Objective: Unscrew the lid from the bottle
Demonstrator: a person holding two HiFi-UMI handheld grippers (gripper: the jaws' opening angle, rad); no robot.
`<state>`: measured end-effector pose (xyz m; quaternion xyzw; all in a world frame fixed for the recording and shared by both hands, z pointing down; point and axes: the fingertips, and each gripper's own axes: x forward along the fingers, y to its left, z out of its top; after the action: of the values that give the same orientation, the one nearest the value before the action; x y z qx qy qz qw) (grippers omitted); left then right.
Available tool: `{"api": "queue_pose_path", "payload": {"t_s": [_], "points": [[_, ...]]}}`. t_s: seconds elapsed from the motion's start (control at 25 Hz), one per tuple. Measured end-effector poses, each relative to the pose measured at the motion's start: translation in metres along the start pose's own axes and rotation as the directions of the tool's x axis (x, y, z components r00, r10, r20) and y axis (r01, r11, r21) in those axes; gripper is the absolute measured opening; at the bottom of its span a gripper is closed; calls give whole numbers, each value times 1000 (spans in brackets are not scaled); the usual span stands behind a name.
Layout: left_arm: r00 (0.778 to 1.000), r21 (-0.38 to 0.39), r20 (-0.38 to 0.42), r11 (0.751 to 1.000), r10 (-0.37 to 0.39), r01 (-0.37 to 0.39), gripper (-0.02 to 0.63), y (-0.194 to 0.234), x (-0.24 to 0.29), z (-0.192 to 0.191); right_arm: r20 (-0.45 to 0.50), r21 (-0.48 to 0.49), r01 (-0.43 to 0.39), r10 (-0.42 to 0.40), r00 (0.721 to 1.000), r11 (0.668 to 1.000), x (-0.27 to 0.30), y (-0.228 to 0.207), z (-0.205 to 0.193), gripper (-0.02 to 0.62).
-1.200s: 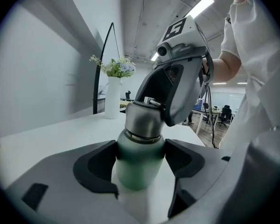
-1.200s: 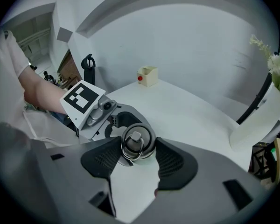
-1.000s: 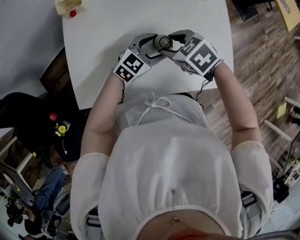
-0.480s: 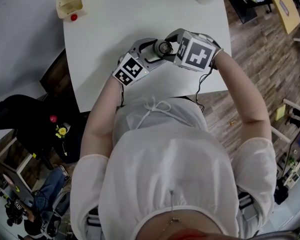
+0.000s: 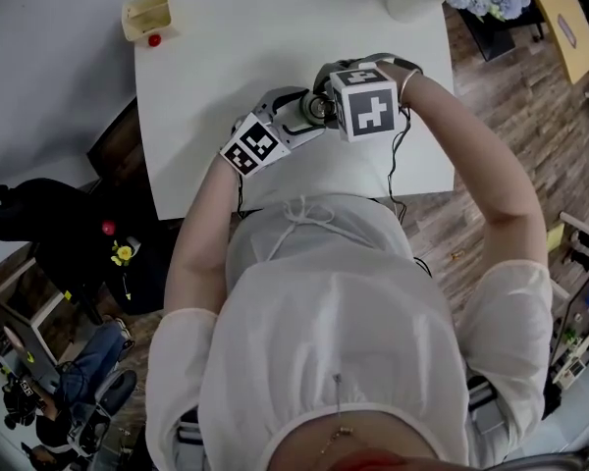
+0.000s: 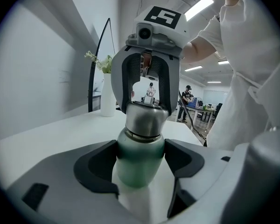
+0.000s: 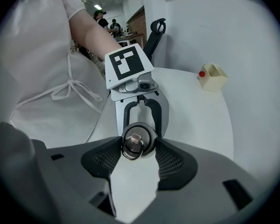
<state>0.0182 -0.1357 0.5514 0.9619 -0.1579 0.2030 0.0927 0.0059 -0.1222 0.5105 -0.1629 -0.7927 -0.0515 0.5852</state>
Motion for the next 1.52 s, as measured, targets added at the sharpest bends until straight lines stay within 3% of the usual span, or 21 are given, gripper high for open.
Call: {"api": "queue_pose_path", "payload": {"t_s": [0.12, 0.28, 0.4, 0.52, 0.68, 0.88, 1.08, 1.32, 1.52], "points": [[1000, -5, 1, 1000, 2, -2, 342, 1, 0, 0, 38, 64, 3, -5, 999, 998, -3, -2, 0, 243], [1000, -11, 3, 1000, 3, -3, 342, 2, 0, 0, 151, 253, -20, -19, 988, 967, -13, -1, 2, 331], [1000, -15, 2, 1000, 1, -1, 342, 2, -1, 0, 121, 400, 23, -78, 990, 916, -12, -6, -8, 294], [1000, -17, 3, 1000, 0, 0, 342, 1, 0, 0, 47, 547, 57, -98, 994, 835, -10, -2, -18, 276], [1000, -18, 1, 1000, 5, -5, 342, 1, 0, 0, 71, 650, 58, -137, 988, 758, -7, -6, -7, 277], [1000, -24, 0, 1000, 7, -7, 342, 1, 2, -1, 30, 682, 96, -159, 987, 725, 0, -11, -11, 241], [1000, -23, -1, 1000, 13, -13, 342, 1, 1, -1, 34, 647, 101, -161, 986, 756, 0, -10, -12, 238], [1000, -19, -2, 1000, 17, -17, 342, 1, 0, -1, -22, 443, 111, -113, 993, 889, -2, -9, -18, 235], [1000, -30, 3, 999, 22, -22, 342, 1, 1, -2, -56, 279, 58, -44, 997, 959, 0, -8, -15, 235]]}}
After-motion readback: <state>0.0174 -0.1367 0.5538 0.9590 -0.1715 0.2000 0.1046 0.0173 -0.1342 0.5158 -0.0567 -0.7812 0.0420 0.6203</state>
